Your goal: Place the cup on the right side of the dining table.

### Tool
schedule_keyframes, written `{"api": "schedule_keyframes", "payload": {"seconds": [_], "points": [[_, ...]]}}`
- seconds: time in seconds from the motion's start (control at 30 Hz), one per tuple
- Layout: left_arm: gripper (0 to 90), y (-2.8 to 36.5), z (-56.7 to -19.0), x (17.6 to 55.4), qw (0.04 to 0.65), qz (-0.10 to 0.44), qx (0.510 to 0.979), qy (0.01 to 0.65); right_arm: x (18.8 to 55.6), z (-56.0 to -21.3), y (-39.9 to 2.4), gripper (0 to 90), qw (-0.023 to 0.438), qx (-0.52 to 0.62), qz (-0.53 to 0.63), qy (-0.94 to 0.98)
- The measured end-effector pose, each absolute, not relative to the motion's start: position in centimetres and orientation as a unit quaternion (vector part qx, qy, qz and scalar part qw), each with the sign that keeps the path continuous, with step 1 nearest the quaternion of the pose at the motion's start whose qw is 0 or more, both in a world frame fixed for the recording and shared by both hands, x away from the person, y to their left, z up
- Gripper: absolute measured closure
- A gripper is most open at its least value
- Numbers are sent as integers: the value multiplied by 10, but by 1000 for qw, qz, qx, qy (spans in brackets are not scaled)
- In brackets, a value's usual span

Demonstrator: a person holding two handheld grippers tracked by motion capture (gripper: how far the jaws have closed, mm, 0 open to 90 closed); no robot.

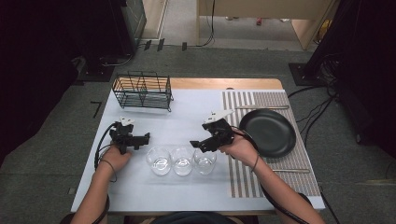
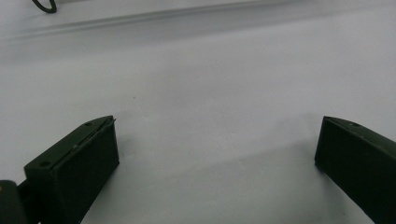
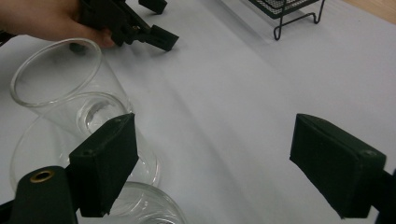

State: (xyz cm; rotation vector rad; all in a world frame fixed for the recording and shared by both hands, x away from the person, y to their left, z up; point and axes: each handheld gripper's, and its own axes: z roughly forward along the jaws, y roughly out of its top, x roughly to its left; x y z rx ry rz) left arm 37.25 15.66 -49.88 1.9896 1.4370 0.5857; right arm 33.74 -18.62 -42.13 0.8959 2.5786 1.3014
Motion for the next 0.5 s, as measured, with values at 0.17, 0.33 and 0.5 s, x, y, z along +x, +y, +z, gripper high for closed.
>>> {"api": "schedule_keyframes", "payload": {"seconds": [0.17,0.33,0.5], "points": [[0,157,-499,373,304,221,751,542,336,-420,-186,143,50,286,433,853],[0,157,-499,373,304,221,751,542,336,-418,-188,137,42,280,437,854],[0,157,-499,373,304,221,751,542,336,-417,-189,93,31,269,441,856]]}}
